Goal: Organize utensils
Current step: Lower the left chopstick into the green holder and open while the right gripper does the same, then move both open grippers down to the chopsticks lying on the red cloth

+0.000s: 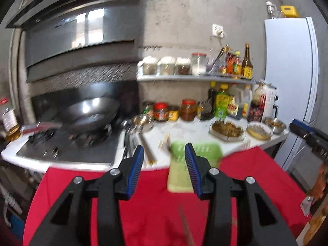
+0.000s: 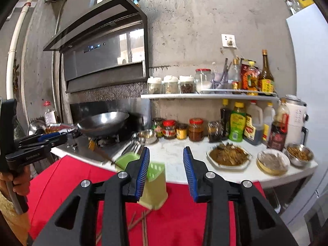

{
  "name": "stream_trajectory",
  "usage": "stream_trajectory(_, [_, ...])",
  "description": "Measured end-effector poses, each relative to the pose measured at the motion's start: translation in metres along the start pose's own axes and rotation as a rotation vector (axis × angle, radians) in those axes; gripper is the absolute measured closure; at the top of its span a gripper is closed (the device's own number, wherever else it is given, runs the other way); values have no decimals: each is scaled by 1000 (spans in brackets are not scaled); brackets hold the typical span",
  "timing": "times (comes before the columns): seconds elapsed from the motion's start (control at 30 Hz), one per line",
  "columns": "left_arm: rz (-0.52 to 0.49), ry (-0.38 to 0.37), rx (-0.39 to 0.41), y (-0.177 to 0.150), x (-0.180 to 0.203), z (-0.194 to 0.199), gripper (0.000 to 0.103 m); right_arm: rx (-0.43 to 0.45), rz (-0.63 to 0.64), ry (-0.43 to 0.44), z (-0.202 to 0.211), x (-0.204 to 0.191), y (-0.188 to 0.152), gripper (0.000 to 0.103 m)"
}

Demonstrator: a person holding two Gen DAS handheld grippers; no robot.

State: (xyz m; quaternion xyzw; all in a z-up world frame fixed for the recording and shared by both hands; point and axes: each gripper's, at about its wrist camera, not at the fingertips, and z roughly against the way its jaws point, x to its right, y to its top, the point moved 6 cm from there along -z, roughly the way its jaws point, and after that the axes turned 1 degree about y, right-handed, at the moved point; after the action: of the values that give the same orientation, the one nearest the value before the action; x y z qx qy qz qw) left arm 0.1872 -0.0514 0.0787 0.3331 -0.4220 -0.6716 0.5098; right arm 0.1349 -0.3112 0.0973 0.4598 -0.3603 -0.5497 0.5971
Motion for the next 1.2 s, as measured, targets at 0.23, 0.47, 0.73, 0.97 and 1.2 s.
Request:
stream_trajectory(0.23, [4,64,-110,-90,-16,23,62,-100,3,2,28,-12,-78,66])
stream_trajectory(0.47, [6,43,-244,-177,-14,22,62,-218,-27,-2,29,-18,-155,66])
stream_trajectory(0.73, [47,10,-375,-228,-11,6,62,-351,-56,4,7,-13,-206,66])
stream_trajectory(0.97, [43,-11,-406,-233,-6,-1,62,-459,-23,53,-17,-22,-225,90])
stream_trajectory(1.2, [52,-12,-411,-230,-6,-6,62,-509,-11,84,-33,-26,-229,91])
